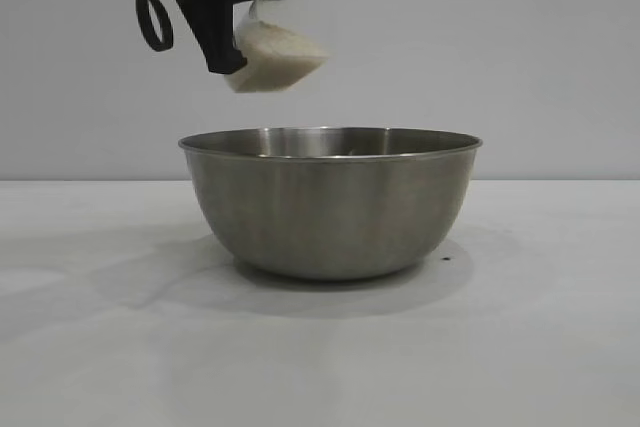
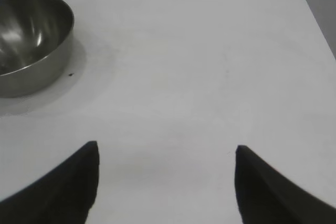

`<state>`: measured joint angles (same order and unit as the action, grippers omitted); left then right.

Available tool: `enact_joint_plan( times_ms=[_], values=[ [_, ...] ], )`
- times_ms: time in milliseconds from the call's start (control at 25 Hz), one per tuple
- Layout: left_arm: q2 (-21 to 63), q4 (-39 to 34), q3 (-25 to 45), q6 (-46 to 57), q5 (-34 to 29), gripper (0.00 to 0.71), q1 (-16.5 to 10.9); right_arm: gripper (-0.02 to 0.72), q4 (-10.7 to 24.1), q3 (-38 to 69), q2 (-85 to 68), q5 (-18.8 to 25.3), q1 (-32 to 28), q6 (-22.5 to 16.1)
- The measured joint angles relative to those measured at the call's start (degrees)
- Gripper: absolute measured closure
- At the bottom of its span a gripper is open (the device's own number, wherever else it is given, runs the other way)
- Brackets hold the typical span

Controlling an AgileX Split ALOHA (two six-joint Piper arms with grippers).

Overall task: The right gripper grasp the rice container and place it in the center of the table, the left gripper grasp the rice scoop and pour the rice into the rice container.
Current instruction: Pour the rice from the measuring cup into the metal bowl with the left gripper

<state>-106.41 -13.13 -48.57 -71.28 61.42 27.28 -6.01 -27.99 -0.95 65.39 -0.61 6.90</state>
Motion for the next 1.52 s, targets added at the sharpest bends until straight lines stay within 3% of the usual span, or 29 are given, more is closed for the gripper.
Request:
enact_joint_plan(
  times_ms=[320, 880, 1520],
  values=[
    [-5.5, -2.8, 0.0, -8.5, 2.4, 0.710, 0.0, 0.229, 0.0, 0.0, 0.0, 0.0, 0.0, 0.0],
    [-5.8, -4.7, 0.0, -25.0, 2.8, 0.710, 0.0, 0.229, 0.0, 0.0, 0.0, 0.0, 0.0, 0.0],
    [-5.8, -8.6, -0.1, -35.8, 3.2, 0.710, 0.0, 0.229, 0.0, 0.0, 0.0, 0.0, 0.0, 0.0]
  ],
)
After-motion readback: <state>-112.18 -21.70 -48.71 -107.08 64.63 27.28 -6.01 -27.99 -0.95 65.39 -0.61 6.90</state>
